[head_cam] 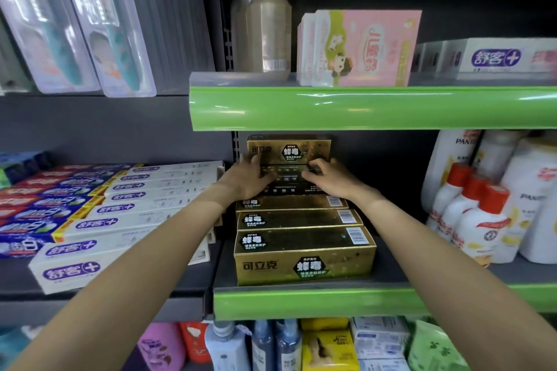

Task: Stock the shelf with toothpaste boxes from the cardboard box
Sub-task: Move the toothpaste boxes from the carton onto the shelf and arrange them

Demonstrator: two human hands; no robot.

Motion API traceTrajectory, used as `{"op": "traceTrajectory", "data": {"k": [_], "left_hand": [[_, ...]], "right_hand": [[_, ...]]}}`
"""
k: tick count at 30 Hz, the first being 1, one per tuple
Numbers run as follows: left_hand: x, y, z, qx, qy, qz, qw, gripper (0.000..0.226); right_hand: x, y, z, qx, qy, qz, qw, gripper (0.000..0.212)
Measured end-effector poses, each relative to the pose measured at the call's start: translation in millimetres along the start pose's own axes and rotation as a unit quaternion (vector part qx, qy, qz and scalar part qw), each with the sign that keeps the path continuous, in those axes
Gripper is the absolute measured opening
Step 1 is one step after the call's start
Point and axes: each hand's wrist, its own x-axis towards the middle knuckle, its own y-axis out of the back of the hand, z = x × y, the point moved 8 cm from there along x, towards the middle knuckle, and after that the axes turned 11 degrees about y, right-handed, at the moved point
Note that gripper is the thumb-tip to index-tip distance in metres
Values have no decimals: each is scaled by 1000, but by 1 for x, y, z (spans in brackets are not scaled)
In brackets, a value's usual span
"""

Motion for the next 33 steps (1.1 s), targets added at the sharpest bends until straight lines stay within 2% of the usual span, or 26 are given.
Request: {"op": "traceTrajectory", "data": {"k": [2, 5, 9, 13, 17, 22, 26, 33], "left_hand": [[-24, 18, 11, 33, -38, 24, 998, 60], [-69, 26, 18, 9, -89, 6, 996, 62], [-104, 3, 9, -27, -58, -78, 995, 86], [-107, -12, 9, -2, -29, -99, 995, 101], [-105, -15, 8, -35, -37, -95, 994, 91], [-97, -18, 7, -36, -43, -91, 994, 91], [-82, -7, -3, -85, 4, -37, 996, 80], [-69, -12, 5, -51, 5, -103, 993, 78]], "right_hand": [[-16, 9, -8, -13, 20, 6, 1000, 56], [-52, 13, -13, -37, 35, -16, 999, 55], [-82, 2, -15, -12, 36, -51, 998, 64], [-87, -9, -18, -6, 26, -60, 998, 65], [-90, -10, -15, 17, 14, -48, 999, 66], [-91, -9, -17, 8, 8, -44, 999, 66], [-85, -8, -18, 18, 12, -42, 999, 67], [-54, -4, -21, -75, -6, -60, 995, 67]]}}
